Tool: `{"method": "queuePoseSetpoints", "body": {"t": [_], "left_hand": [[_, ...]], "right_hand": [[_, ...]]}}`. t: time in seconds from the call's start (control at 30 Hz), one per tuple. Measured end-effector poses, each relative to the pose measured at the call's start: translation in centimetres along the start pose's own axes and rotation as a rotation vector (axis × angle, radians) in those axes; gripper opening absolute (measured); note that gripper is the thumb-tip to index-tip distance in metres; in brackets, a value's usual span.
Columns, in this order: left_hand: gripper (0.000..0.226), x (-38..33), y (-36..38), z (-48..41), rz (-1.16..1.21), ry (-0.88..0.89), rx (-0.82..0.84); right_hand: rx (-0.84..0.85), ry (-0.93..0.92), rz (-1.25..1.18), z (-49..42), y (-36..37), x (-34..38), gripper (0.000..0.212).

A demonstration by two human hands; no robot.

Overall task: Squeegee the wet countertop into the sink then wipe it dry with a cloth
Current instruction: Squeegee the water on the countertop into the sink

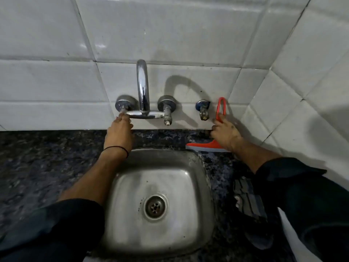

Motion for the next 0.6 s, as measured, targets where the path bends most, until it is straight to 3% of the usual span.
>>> {"method": "queuePoseSetpoints", "body": {"t": [0.1,0.27,0.4,0.5,0.6], "left_hand": [[0.059,0.4,0.1,-0.4,0.013,-0.020,-0.051],[0.057,0.1,0.0,-0.3,0.018,-0.033,-0.038],[0.047,0.7,-0.2,-0.4,0.114,-0.054,0.124],[0.058,2.3,-0.4,1.0,0.296,-0.022,0.294],[0.054,7.8,-2.8,4.0,0.258,-0.039,0.153]], "right_hand": [[-0.046,-0.050,0.085,-0.4,-0.4,-0.3,0.028],[-0.114,-0.043,-0.029,1.3,-2.6,-0.7,0.025],[-0.188,-0.131,-0.216,4.8,-7.1,0.9,0.029],[-0.280,-0.254,-0.382,6.7,-10.4,4.1,0.031],[-0.307,-0.372,-0.521,7.5,-13.4,8.6,0.040]]}}
Point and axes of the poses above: each hand's wrist, its own z-axis away from the middle knuckle, its own y-axis out of the palm, x = y × z, the point moved 9 cm from there along -z, towards the middle knuckle
